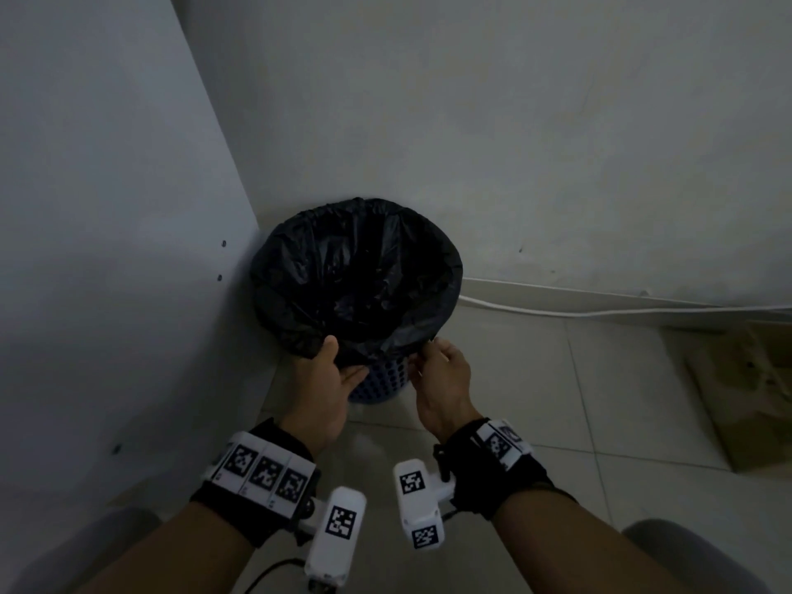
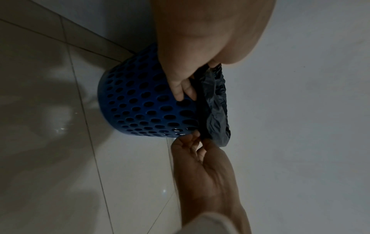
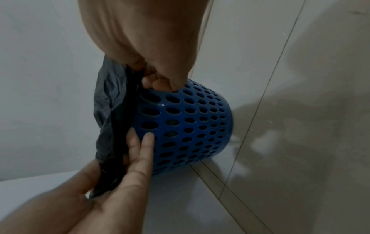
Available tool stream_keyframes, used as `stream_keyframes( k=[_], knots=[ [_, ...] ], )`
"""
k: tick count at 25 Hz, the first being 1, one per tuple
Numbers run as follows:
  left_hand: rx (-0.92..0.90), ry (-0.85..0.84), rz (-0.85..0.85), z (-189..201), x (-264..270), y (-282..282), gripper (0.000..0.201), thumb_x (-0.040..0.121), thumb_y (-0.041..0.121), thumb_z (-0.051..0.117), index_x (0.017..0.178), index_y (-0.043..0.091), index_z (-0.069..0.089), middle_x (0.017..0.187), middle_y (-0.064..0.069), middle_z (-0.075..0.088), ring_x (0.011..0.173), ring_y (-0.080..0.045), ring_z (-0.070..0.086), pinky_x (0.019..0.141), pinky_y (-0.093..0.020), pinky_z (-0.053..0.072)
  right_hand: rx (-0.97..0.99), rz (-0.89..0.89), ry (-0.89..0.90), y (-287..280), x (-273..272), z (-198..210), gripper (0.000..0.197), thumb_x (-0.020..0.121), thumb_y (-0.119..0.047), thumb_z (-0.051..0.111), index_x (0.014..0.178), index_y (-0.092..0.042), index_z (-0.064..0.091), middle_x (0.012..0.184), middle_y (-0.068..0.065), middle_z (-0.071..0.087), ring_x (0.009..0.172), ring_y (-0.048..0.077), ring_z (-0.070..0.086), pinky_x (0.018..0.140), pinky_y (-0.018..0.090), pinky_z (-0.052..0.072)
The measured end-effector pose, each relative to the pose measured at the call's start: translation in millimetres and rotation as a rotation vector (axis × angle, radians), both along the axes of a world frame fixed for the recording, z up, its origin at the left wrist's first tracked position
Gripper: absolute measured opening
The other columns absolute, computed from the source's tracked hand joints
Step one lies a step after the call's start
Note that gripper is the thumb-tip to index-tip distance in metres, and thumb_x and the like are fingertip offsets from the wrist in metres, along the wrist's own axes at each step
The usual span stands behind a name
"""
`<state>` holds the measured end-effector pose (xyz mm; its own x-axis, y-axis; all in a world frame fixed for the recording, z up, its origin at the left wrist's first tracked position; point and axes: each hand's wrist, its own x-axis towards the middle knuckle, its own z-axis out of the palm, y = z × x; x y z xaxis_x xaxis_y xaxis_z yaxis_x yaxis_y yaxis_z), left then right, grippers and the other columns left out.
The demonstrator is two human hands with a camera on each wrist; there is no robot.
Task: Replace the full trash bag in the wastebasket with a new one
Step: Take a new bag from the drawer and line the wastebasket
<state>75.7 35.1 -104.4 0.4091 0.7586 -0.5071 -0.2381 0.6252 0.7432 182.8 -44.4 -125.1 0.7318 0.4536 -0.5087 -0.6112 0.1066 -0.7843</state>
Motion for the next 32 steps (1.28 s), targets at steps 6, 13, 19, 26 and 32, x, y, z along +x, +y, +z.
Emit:
stream_keyframes(
  k=[6, 13, 19, 26, 32],
  knots=[
    [0.080, -0.020, -0.005, 0, -1, -2, 0.053, 0.102, 0.024, 0.042, 0.150, 0.025, 0.021, 0.138, -0.008, 0.050, 0.103, -0.022, 0.064, 0.073, -0.031, 0.058, 0.085, 0.122, 0.115, -9, 16, 14, 0.034, 0.095, -0.038, 0.057, 0.101, -0.005, 0.065, 0.084, 0.005, 0.065, 0.067, 0.015, 0.056, 0.060, 0.027, 0.047],
    [0.058, -0.011, -0.201, -1, 4, -23, 0.038, 0.093, 0.022, 0.061, 0.128, 0.012, 0.057, 0.121, -0.009, 0.067, 0.106, -0.024, 0.067, 0.083, -0.032, 0.056, 0.217, 0.151, 0.112, -4, -20, 1, 0.024, 0.101, -0.031, 0.046, 0.101, -0.008, 0.050, 0.077, 0.013, 0.046, 0.066, 0.017, 0.048, 0.060, 0.026, 0.049],
    [-0.015, -0.025, -0.171, -8, -1, -15, 0.035, 0.096, 0.007, 0.052, 0.130, 0.004, 0.056, 0.120, -0.011, 0.067, 0.103, -0.022, 0.067, 0.071, -0.025, 0.057, 0.308, 0.193, 0.331, -5, -25, 9, 0.017, 0.101, -0.027, 0.044, 0.098, -0.017, 0.057, 0.088, 0.003, 0.064, 0.079, 0.012, 0.058, 0.070, 0.024, 0.055],
    [-0.109, -0.010, -0.211, -4, -4, -14, 0.018, 0.095, 0.006, 0.044, 0.103, 0.012, 0.059, 0.094, -0.004, 0.063, 0.083, -0.017, 0.058, 0.065, -0.029, 0.044, 0.308, 0.266, 0.399, -7, -27, 10, 0.034, 0.102, -0.034, 0.039, 0.092, -0.011, 0.061, 0.074, 0.000, 0.066, 0.073, 0.015, 0.055, 0.069, 0.027, 0.042],
    [-0.145, -0.011, -0.176, 7, -4, -21, 0.018, 0.092, 0.010, 0.042, 0.083, 0.012, 0.058, 0.086, -0.006, 0.060, 0.078, -0.019, 0.056, 0.064, -0.031, 0.043, 0.196, 0.285, 0.247, 0, -19, 15, 0.046, 0.095, -0.056, 0.044, 0.116, -0.020, 0.063, 0.087, -0.004, 0.070, 0.072, 0.010, 0.059, 0.063, 0.024, 0.043]
  ],
)
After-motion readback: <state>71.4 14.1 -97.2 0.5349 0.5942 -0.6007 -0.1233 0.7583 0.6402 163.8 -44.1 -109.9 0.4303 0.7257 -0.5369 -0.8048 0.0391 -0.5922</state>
